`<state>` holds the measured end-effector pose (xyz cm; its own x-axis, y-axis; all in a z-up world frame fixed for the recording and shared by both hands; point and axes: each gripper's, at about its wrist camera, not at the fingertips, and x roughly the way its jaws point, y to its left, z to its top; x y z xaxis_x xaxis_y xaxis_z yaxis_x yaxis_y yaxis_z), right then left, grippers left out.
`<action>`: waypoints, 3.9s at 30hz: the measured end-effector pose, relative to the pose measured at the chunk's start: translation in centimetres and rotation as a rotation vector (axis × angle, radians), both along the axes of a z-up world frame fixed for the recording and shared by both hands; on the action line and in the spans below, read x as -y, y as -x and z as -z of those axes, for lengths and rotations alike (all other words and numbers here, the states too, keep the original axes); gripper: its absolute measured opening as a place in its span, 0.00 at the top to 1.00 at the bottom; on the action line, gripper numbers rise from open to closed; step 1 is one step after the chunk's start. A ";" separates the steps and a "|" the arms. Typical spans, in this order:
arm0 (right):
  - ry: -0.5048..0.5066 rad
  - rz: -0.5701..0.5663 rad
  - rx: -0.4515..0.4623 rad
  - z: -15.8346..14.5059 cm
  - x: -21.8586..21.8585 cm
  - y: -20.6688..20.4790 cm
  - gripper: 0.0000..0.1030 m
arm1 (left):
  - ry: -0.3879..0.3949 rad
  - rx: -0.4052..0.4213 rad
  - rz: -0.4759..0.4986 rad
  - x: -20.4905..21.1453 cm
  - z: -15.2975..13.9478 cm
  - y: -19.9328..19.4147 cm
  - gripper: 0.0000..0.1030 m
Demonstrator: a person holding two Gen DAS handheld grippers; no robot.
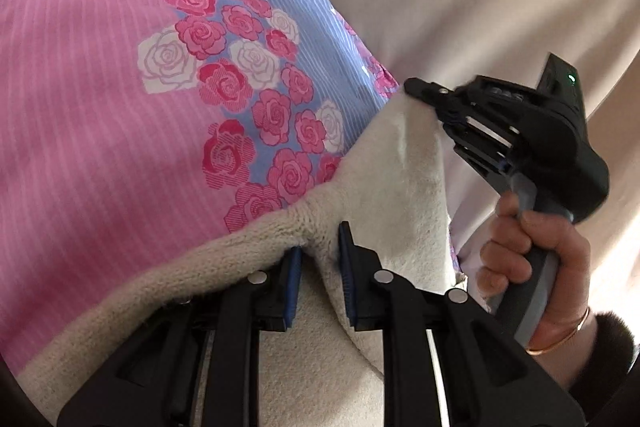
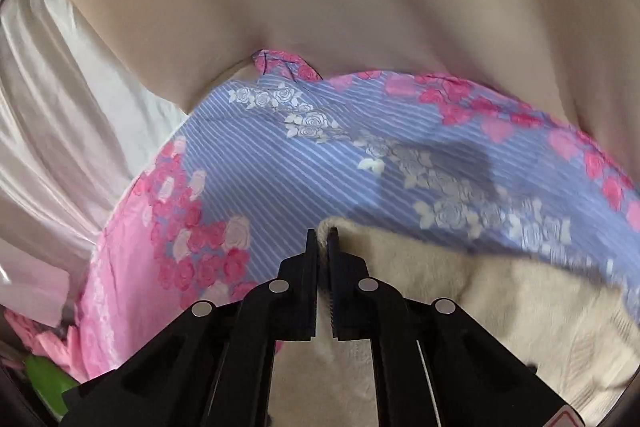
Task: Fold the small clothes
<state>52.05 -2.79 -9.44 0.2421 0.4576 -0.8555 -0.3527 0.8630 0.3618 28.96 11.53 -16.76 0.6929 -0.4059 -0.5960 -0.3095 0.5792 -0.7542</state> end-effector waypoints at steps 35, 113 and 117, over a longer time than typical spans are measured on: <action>-0.094 0.803 -0.224 1.8 29.7 54.2 0.42 | -0.129 -0.225 0.166 -5.6 -3.3 21.7 0.38; -0.336 0.970 0.127 -7.6 41.3 43.0 0.93 | -0.221 0.058 0.361 3.3 -16.1 5.4 0.96; -0.311 1.008 0.051 -4.0 41.9 39.5 0.93 | -0.269 -0.022 0.348 5.0 -11.9 1.2 0.96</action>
